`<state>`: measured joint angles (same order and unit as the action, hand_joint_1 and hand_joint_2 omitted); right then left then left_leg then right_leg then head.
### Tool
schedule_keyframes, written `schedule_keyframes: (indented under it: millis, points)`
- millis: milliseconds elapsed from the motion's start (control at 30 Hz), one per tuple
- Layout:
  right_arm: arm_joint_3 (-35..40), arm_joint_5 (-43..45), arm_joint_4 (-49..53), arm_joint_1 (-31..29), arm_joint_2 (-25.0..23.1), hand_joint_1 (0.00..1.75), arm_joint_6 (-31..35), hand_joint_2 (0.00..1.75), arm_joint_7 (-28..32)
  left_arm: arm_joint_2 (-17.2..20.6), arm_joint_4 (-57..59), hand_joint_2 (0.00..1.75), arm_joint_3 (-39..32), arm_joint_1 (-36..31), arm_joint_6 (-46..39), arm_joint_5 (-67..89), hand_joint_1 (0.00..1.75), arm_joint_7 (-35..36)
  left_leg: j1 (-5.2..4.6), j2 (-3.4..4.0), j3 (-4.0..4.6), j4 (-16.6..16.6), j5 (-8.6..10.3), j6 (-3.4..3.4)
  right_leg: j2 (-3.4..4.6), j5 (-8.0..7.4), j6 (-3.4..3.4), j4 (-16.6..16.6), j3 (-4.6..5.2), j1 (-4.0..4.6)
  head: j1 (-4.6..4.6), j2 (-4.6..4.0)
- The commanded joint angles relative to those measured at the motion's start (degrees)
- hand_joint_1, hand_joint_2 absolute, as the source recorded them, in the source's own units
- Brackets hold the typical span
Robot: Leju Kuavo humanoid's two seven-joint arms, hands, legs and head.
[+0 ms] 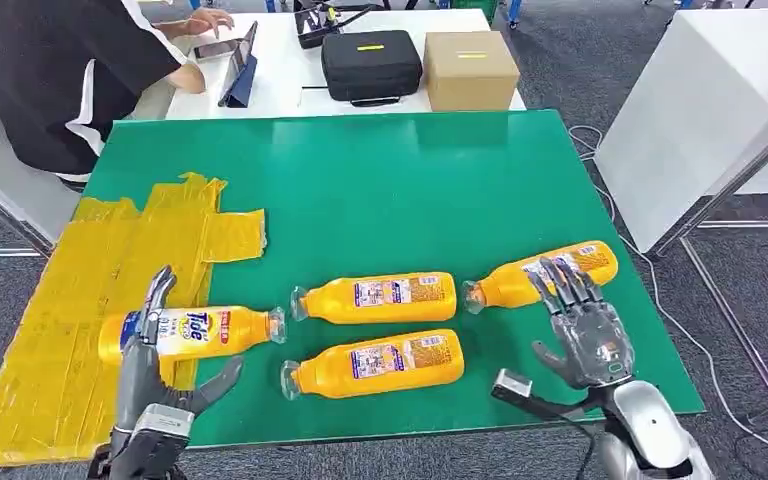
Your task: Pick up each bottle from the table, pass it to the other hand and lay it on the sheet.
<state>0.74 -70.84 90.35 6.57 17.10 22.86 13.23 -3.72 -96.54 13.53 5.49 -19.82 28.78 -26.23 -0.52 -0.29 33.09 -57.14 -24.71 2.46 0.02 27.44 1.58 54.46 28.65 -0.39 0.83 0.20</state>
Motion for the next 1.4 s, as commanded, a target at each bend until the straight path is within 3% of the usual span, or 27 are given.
schedule_keyframes:
  millis: [33, 467, 667, 1000, 1200, 1400]
  points:
    - [-3.78, 2.72, -17.19, -6.20, 3.98, 0.00, 1.03, 1.75, 3.10, -0.56, 10.70, 1.75, -1.41, -3.75, 0.93, -2.48, 0.00, -2.35, 0.03, -0.08, -0.22, 0.15, 0.02, -0.13, -0.09, -0.02, -0.03, -0.20, -0.26, 0.02, 0.02, 0.00]
    - [6.39, 2.80, -32.24, -19.74, 4.76, 0.00, -8.12, 1.75, 5.94, -0.14, 17.37, 1.75, -0.70, -9.15, 1.76, -5.47, 0.00, -3.04, 0.09, 0.21, -0.22, 0.14, 0.00, -0.14, 0.18, -0.06, -0.03, -0.12, -0.21, 0.08, 0.00, -0.02]
    - [6.76, 3.83, -34.32, -22.54, 5.41, 0.00, -7.09, 1.75, 5.27, -0.60, 17.79, 1.75, -0.68, -9.06, 1.79, -5.59, 0.00, -3.17, 0.04, 0.16, -0.20, 0.08, -0.03, -0.14, 0.13, -0.01, -0.02, -0.06, -0.20, 0.04, 0.00, 0.00]
    - [9.32, 1.61, -48.28, -31.02, 7.19, 0.00, -1.62, 1.75, 0.18, -1.21, 24.22, 1.75, -0.43, -12.70, 2.04, -7.21, 0.00, -4.72, 0.05, 0.07, -0.09, 0.07, 0.04, -0.09, 0.05, -0.06, -0.01, -0.05, -0.11, 0.05, 0.00, -0.02]
    - [9.52, 1.45, -48.71, -31.15, 7.20, 0.00, -1.50, 1.75, -0.09, -1.10, 24.05, 1.75, -0.48, -12.60, 2.05, -7.26, 0.00, -4.74, 0.04, 0.08, -0.20, 0.07, -0.01, -0.14, 0.06, -0.01, -0.02, -0.07, -0.22, 0.05, -0.02, 0.00]
    - [10.43, 2.28, -56.09, -35.51, 8.48, 0.00, -5.40, 1.75, -0.54, -1.44, 26.13, 1.75, -0.92, -13.38, 2.23, -7.83, 0.00, -5.13, 0.03, 0.09, -0.17, 0.05, 0.00, -0.16, 0.06, -0.02, -0.02, -0.04, -0.20, 0.03, -0.02, -0.02]
